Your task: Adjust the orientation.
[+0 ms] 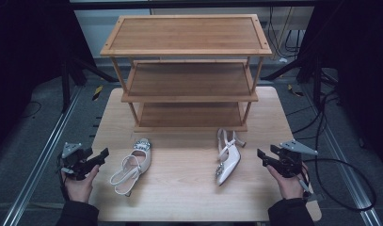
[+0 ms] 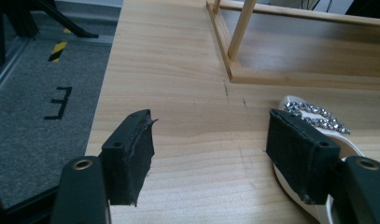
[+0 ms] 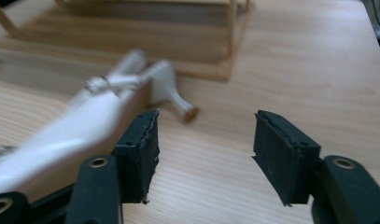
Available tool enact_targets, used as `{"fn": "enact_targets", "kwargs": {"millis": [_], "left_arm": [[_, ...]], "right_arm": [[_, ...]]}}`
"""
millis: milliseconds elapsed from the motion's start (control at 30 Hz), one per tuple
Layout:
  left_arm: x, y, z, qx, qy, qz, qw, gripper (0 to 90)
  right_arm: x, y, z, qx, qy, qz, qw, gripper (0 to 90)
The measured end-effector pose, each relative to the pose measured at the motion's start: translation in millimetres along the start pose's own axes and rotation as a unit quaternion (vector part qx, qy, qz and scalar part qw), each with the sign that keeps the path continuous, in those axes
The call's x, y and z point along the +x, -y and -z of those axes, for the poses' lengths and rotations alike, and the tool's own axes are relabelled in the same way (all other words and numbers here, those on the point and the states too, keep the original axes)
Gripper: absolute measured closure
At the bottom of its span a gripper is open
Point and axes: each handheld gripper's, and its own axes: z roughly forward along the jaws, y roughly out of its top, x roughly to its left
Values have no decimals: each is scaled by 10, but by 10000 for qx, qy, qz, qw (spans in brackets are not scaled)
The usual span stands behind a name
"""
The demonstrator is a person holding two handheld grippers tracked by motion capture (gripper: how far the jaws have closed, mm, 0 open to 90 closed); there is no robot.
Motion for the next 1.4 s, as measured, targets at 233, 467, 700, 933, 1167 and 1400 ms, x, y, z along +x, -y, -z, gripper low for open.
{"fn": "enact_targets", "kwargs": {"millis": [233, 467, 700, 933, 1167, 1400], "left_arm": [[12, 21, 2, -6, 58, 19, 10000, 393], [-24, 9, 17, -18, 34, -110, 9999, 440], [-58, 15, 0, 23, 57, -176, 9998, 468], [-65, 35, -26, 92, 49, -218, 9997, 483], [-53, 42, -31, 75, 43, -246, 9997, 495], [-53, 55, -42, 84, 75, -275, 9996, 494]], "right_arm": [[237, -117, 59, -245, -351, 268, 9987, 470], [459, -264, -8, -308, -687, 511, 9958, 567], [577, -265, -118, -168, -898, 602, 9940, 733], [629, -150, -285, 269, -1044, 782, 9911, 900], [669, -65, -335, 493, -1114, 900, 9885, 900], [659, -23, -339, 509, -1074, 950, 9883, 900]]}}
